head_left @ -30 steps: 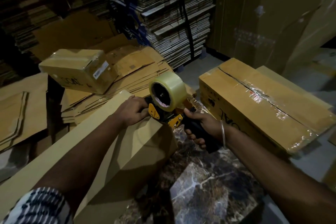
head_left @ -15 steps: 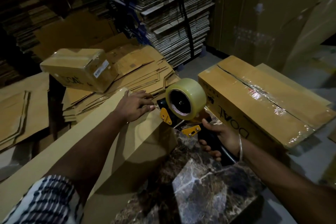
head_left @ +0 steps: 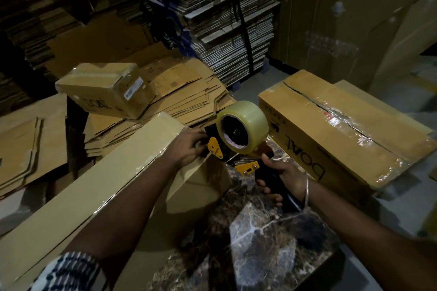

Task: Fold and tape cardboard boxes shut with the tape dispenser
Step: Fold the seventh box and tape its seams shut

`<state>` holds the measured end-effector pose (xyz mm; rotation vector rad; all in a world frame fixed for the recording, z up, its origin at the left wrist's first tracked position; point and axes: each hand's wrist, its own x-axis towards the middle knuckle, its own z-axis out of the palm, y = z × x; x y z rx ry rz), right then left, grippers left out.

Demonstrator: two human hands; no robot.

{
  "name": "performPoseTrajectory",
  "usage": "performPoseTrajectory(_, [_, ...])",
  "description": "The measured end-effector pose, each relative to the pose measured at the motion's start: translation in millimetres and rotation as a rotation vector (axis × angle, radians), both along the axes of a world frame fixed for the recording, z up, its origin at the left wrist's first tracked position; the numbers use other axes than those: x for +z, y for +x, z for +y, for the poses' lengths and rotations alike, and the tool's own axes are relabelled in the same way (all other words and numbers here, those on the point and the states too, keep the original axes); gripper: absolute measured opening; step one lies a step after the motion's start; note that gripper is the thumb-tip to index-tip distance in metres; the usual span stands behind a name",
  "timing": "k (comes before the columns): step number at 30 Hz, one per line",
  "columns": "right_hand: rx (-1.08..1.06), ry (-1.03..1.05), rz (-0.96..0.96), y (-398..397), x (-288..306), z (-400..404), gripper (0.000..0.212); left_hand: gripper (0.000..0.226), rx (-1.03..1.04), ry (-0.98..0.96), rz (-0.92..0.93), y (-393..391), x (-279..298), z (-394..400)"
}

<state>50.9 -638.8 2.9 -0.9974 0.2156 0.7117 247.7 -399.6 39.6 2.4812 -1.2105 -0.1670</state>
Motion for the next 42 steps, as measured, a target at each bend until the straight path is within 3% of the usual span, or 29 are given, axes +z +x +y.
performPoseTrajectory(4, [-0.013,0.056,-0.011,-8,-7,-1,0.077,0.060,-0.029,0.052,-0.028,1,4,-2])
performPoseTrajectory(7, [-0.005,0.149,-0.018,-19,-12,-6,0.072,0.053,-0.041,0.066,-0.021,0,5,0])
performPoseTrajectory(13, [-0.128,0.049,-0.040,-35,-23,5,0.055,0.045,-0.013,0.095,-0.027,1,10,1])
performPoseTrajectory(17, [-0.091,0.104,-0.066,-32,-28,6,0.063,0.043,-0.004,0.070,-0.027,2,3,6])
performPoseTrajectory(19, [-0.145,0.086,-0.074,-49,-46,-3,0.058,0.041,0.056,0.024,-0.014,9,3,15])
performPoseTrajectory(20, [-0.208,0.055,-0.053,-62,-61,-7,0.059,0.042,0.105,-0.008,-0.002,11,5,23])
performPoseTrajectory(24, [-0.379,-0.061,0.055,-109,-124,-7,0.097,0.040,0.181,-0.035,-0.004,17,6,49])
performPoseTrajectory(27, [-0.415,-0.078,0.029,-102,-129,0,0.076,0.020,0.190,-0.045,0.023,13,1,52])
performPoseTrajectory(29, [-0.446,-0.102,0.010,-90,-124,-1,0.073,0.013,0.202,-0.066,0.022,8,-3,48])
performPoseTrajectory(33, [-0.524,-0.330,-0.082,-69,-117,-10,0.047,0.041,0.210,-0.005,-0.056,-4,-6,43])
performPoseTrajectory(34, [-0.512,-0.434,-0.132,-65,-118,-13,0.052,0.049,0.184,0.010,-0.071,-7,-6,44])
performPoseTrajectory(36, [-0.383,-0.707,-0.249,-56,-118,-19,0.064,0.057,0.131,0.036,-0.077,-12,-6,46])
performPoseTrajectory(38, [-0.222,-0.952,-0.340,-47,-115,-23,0.049,0.059,0.119,0.031,-0.054,-19,-7,46])
performPoseTrajectory(39, [-0.170,-1.024,-0.368,-44,-116,-25,0.041,0.058,0.122,0.014,-0.039,-23,-8,46])
performPoseTrajectory(42, [-0.066,-1.149,-0.398,-36,-136,-29,0.046,0.053,0.107,-0.022,0.012,-36,-14,48])
